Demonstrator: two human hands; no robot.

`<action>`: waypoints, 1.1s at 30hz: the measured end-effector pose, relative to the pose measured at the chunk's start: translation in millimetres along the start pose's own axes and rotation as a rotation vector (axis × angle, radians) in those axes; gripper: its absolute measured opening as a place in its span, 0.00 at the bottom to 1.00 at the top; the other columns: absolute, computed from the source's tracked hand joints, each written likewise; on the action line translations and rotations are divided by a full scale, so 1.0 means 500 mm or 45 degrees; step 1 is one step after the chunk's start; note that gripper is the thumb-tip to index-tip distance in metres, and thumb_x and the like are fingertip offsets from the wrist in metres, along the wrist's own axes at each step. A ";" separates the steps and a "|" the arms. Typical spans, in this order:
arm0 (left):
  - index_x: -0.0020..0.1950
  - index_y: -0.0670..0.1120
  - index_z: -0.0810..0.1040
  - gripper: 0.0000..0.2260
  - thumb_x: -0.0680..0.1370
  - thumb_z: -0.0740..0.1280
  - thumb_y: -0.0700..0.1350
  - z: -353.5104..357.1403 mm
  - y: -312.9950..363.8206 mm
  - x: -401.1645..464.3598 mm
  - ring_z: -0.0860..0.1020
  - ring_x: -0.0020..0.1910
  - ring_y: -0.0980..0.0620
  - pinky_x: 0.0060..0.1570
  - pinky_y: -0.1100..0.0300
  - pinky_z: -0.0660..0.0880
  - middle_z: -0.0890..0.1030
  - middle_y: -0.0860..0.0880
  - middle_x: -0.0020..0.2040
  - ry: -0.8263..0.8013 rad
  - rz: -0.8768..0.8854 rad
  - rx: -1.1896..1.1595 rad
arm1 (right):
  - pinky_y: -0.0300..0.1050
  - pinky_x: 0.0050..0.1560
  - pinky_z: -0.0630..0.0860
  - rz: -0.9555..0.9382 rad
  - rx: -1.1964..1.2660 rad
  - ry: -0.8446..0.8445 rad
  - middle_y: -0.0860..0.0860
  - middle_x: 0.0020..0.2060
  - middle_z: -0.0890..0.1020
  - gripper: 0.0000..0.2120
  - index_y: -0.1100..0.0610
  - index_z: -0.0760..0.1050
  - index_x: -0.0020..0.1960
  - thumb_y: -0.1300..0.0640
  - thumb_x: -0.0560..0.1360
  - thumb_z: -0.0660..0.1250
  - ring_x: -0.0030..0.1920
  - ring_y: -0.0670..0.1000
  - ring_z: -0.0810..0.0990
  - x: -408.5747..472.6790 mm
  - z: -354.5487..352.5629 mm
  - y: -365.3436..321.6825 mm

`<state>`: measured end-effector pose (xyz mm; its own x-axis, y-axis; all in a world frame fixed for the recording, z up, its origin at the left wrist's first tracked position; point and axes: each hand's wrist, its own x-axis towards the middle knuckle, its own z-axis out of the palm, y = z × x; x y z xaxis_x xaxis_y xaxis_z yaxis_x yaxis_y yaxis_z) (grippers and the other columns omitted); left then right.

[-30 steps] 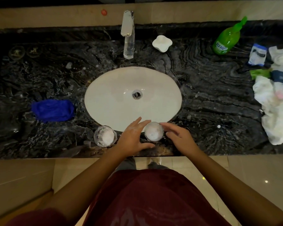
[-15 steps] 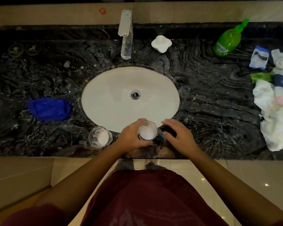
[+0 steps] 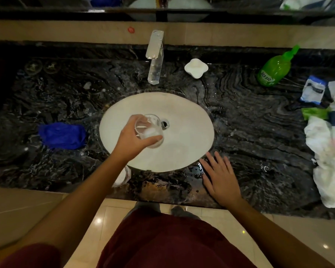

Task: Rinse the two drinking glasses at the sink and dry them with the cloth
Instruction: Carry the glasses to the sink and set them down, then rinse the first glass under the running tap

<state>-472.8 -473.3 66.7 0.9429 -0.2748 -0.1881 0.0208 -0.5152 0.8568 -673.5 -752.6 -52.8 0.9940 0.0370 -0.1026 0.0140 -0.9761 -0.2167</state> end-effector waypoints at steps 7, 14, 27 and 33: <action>0.67 0.51 0.72 0.35 0.65 0.81 0.57 -0.041 -0.029 0.130 0.79 0.61 0.52 0.64 0.50 0.76 0.80 0.52 0.61 0.089 -0.043 0.045 | 0.60 0.66 0.67 0.144 -0.057 -0.092 0.52 0.64 0.78 0.18 0.51 0.78 0.63 0.49 0.75 0.62 0.68 0.58 0.73 0.069 -0.060 -0.027; 0.70 0.50 0.72 0.38 0.63 0.80 0.59 -0.039 -0.082 0.251 0.78 0.61 0.50 0.62 0.51 0.77 0.80 0.51 0.62 0.005 -0.041 0.065 | 0.60 0.69 0.69 -0.015 0.253 0.347 0.58 0.75 0.69 0.27 0.55 0.70 0.75 0.47 0.79 0.66 0.73 0.59 0.69 0.412 -0.206 -0.085; 0.65 0.50 0.73 0.31 0.67 0.83 0.51 0.021 -0.124 0.371 0.80 0.58 0.54 0.60 0.54 0.78 0.82 0.55 0.58 -0.222 0.009 -0.027 | 0.57 0.56 0.74 -0.047 0.292 0.566 0.50 0.77 0.71 0.25 0.48 0.74 0.73 0.38 0.80 0.61 0.61 0.57 0.79 0.750 -0.269 -0.166; 0.66 0.51 0.73 0.32 0.67 0.83 0.52 0.044 -0.134 0.393 0.79 0.58 0.55 0.54 0.62 0.74 0.81 0.57 0.59 -0.240 -0.015 -0.028 | 0.47 0.55 0.69 -0.052 0.396 0.554 0.48 0.76 0.71 0.25 0.46 0.74 0.73 0.38 0.80 0.62 0.71 0.45 0.71 0.773 -0.271 -0.153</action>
<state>-296.2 -510.7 -38.1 0.8636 -0.4174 -0.2828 0.0405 -0.5016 0.8642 -275.9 -692.7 55.6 0.9473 -0.0830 0.3094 0.0864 -0.8639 -0.4961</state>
